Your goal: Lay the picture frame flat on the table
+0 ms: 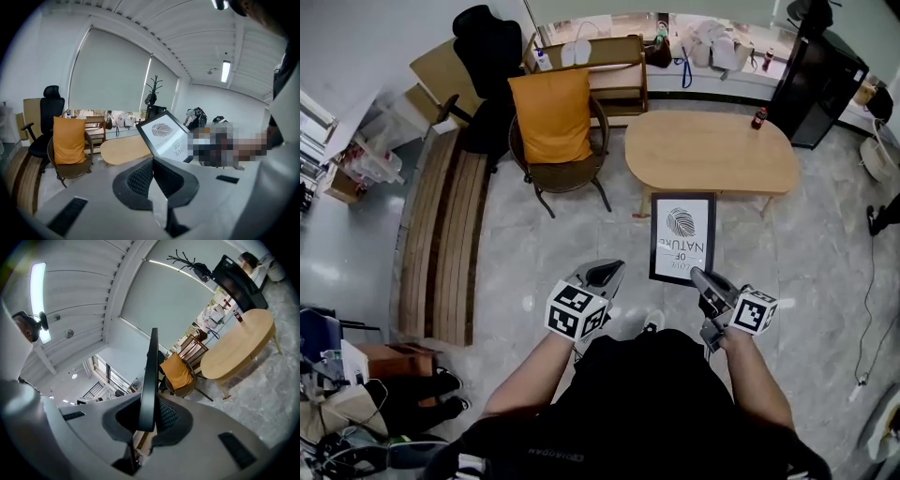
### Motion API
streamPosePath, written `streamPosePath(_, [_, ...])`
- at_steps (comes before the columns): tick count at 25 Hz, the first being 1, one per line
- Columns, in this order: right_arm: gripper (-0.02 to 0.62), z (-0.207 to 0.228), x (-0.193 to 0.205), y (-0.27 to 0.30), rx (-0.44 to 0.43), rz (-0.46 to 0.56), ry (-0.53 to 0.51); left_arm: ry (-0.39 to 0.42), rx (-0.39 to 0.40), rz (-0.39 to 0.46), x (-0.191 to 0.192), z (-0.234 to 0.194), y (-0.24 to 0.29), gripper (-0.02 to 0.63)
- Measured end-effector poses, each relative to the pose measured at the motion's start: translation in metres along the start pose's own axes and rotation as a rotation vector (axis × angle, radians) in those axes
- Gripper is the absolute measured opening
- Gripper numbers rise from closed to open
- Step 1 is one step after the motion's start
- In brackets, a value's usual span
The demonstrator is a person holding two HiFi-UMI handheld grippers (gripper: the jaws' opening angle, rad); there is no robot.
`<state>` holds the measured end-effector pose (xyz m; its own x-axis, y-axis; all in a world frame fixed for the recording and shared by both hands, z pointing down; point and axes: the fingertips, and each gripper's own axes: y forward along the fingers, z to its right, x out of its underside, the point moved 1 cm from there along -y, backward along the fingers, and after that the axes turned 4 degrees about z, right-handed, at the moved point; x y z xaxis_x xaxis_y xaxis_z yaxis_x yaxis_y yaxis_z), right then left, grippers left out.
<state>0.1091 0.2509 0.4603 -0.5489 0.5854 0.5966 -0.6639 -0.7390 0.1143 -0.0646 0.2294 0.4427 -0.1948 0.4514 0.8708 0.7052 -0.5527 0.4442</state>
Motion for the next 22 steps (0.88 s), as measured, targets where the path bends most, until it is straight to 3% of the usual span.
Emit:
streamPosePath(6, [0.026,0.035,-0.029,0.031,-0.003,-0.026,-0.005,-0.049,-0.069,-0.030,-0.009,-0.040,0.029,0.005])
streamPosePath(13, [0.028,0.068,-0.044,0.063,0.038,-0.034,0.049,-0.123,-0.085,-0.099,-0.005,-0.092,0.064,0.005])
streamPosePath(17, [0.028,0.092,-0.060,0.089,0.077,-0.009,0.062,-0.097,-0.051,-0.101,-0.021,-0.129,0.099,0.005])
streamPosePath(22, [0.028,0.118,-0.102,0.131,0.176,0.039,0.068,-0.045,0.046,-0.095,-0.063,-0.175,0.156,0.005])
